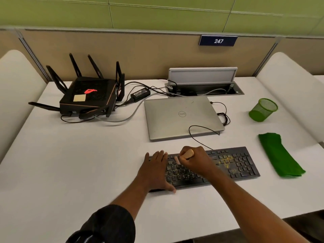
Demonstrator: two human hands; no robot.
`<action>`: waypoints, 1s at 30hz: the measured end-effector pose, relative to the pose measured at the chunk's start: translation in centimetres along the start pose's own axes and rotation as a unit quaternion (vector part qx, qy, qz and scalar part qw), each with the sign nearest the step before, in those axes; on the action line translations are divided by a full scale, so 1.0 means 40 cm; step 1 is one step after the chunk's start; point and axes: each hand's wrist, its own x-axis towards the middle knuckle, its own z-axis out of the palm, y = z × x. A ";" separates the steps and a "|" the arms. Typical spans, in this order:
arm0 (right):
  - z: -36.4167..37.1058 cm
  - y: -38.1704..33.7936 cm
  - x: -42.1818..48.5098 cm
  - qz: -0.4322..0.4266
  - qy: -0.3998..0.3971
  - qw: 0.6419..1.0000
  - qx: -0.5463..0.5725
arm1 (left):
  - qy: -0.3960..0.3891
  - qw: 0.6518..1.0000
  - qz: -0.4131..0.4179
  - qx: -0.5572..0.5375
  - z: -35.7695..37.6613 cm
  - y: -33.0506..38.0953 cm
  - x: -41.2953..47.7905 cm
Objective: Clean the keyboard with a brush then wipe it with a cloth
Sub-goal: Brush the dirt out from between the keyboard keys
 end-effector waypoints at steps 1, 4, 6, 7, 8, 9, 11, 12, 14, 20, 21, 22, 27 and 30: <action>-0.001 -0.002 0.000 0.002 -0.003 1.000 -0.006 | 0.001 1.000 0.002 0.001 0.000 -0.001 0.000; -0.002 -0.011 0.001 0.004 0.008 1.000 -0.001 | 0.001 1.000 0.010 0.002 0.000 -0.011 -0.003; 0.000 -0.013 0.000 0.005 0.014 1.000 -0.004 | 0.002 1.000 0.013 0.001 -0.001 -0.019 -0.007; 0.002 -0.013 -0.002 0.008 0.011 1.000 -0.006 | 0.002 1.000 0.014 0.003 -0.002 -0.023 -0.010; 0.005 -0.012 -0.004 0.013 0.006 1.000 -0.008 | 0.003 1.000 0.015 0.005 -0.002 -0.027 -0.013; 0.006 -0.011 -0.005 0.018 0.002 1.000 -0.010 | 0.003 1.000 0.016 0.007 -0.002 -0.030 -0.014; 0.006 -0.010 -0.006 0.024 0.000 1.000 -0.007 | 0.003 1.000 0.020 0.009 -0.002 -0.033 -0.014; 0.006 -0.012 -0.007 0.023 0.005 1.000 -0.002 | 0.004 1.000 0.022 0.010 -0.003 -0.034 -0.014; 0.007 -0.021 -0.010 0.013 0.028 0.999 0.014 | 0.006 1.000 0.025 0.008 -0.005 -0.036 -0.014; 0.032 -0.051 -0.007 -0.001 0.054 0.998 0.009 | 0.011 1.000 0.028 0.000 -0.007 -0.037 -0.014; 0.036 -0.052 -0.008 -0.003 0.049 0.999 -0.001 | 0.011 1.000 0.028 -0.001 -0.007 -0.037 -0.014; 0.040 -0.054 -0.009 -0.004 0.042 0.999 -0.008 | 0.011 1.000 0.028 -0.002 -0.006 -0.037 -0.015; 0.044 -0.061 -0.014 0.001 0.021 1.000 -0.007 | 0.011 1.000 0.026 0.002 -0.002 -0.039 -0.017; 0.036 -0.061 -0.005 -0.001 0.039 0.999 0.021 | 0.014 1.000 0.026 0.001 -0.002 -0.040 -0.018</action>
